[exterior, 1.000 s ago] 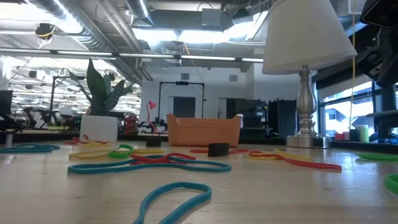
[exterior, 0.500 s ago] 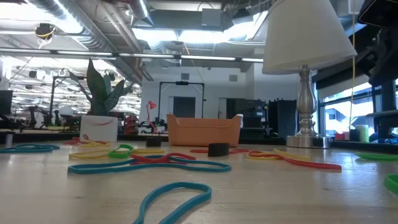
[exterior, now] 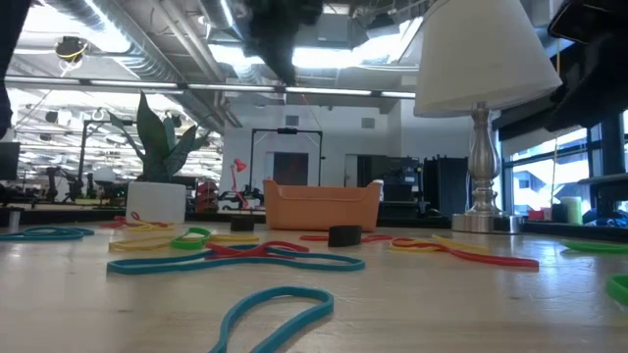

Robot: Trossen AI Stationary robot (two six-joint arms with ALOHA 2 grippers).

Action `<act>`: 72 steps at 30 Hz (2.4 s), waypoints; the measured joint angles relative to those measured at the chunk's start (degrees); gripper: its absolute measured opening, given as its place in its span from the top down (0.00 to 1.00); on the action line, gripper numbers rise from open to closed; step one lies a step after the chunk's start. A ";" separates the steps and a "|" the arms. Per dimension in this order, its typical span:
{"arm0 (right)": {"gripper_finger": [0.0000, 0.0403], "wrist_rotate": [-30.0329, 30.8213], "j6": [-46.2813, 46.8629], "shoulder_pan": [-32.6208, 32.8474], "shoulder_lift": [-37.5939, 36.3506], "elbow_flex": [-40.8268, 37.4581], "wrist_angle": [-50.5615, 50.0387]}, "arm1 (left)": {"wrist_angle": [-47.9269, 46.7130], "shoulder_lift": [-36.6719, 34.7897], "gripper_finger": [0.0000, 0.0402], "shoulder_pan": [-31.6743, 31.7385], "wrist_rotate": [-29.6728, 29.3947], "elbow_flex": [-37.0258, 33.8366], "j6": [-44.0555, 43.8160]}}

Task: Pick and place rubber bands into bin
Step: Put the red rubber band into the bin, then put the green rubber band into the orange bin

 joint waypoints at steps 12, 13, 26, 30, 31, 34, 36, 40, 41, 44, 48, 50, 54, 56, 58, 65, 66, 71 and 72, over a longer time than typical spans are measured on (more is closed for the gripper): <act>0.99 4.58 4.42 -8.13 0.00 0.00 1.11 | 15.01 2.18 1.00 19.21 8.22 0.00 24.76; 0.99 4.60 4.43 -8.89 0.00 0.00 1.67 | 15.86 3.08 1.00 19.98 9.18 0.02 25.67; 0.99 4.67 4.33 -17.41 0.00 0.00 7.11 | 18.94 18.38 0.99 21.54 13.62 0.00 35.03; 0.99 4.63 4.30 -19.17 0.00 0.00 7.63 | 17.93 21.15 0.99 21.32 12.45 0.00 35.85; 0.99 4.63 4.28 -19.51 0.00 0.00 7.61 | 17.93 21.59 0.99 21.28 11.96 0.00 35.84; 0.99 4.63 4.26 -20.22 0.03 0.00 7.80 | 17.50 22.26 0.98 21.28 10.47 0.00 34.97; 0.99 4.59 4.26 -20.60 0.07 0.00 7.88 | 17.55 22.42 0.97 21.28 10.06 0.00 34.96; 0.99 4.60 3.80 -21.13 0.07 0.00 7.90 | 17.16 22.45 0.89 21.29 9.84 0.00 34.07; 0.99 4.60 3.15 -21.24 0.07 0.00 7.90 | 16.76 22.45 0.87 21.30 9.64 0.00 33.68; 0.99 4.58 1.09 -21.38 0.09 0.00 7.87 | 16.04 22.45 0.79 21.10 8.26 0.00 33.22; 0.99 4.56 0.96 -21.36 0.09 0.00 7.79 | 14.61 22.32 0.71 20.42 4.84 0.00 32.27; 0.99 4.56 0.96 -21.36 0.09 0.00 7.75 | 14.10 22.11 0.68 19.96 3.59 0.00 30.92; 0.99 4.24 0.96 -21.36 0.09 0.00 7.38 | 12.66 21.58 0.65 19.17 3.34 0.00 27.58; 0.99 2.57 0.91 -21.36 0.09 0.00 7.07 | 11.92 21.44 0.64 18.80 3.65 0.00 25.92; 0.99 0.41 0.87 -21.36 0.09 0.00 6.58 | 11.48 21.15 0.64 18.23 2.90 0.00 24.82; 0.99 -3.48 0.74 -21.34 0.11 0.00 4.34 | 9.51 20.86 0.62 17.17 1.47 3.77 19.06; 0.99 -3.49 0.74 -21.34 0.11 0.00 4.08 | 8.57 20.78 0.62 17.07 1.45 4.81 18.13; 0.99 -3.52 0.74 -21.34 0.11 0.00 2.74 | 3.38 20.31 0.64 15.68 6.80 10.90 16.62; 0.99 -3.54 0.74 -21.36 0.11 0.00 2.67 | 1.87 20.31 0.66 15.22 8.21 11.90 15.75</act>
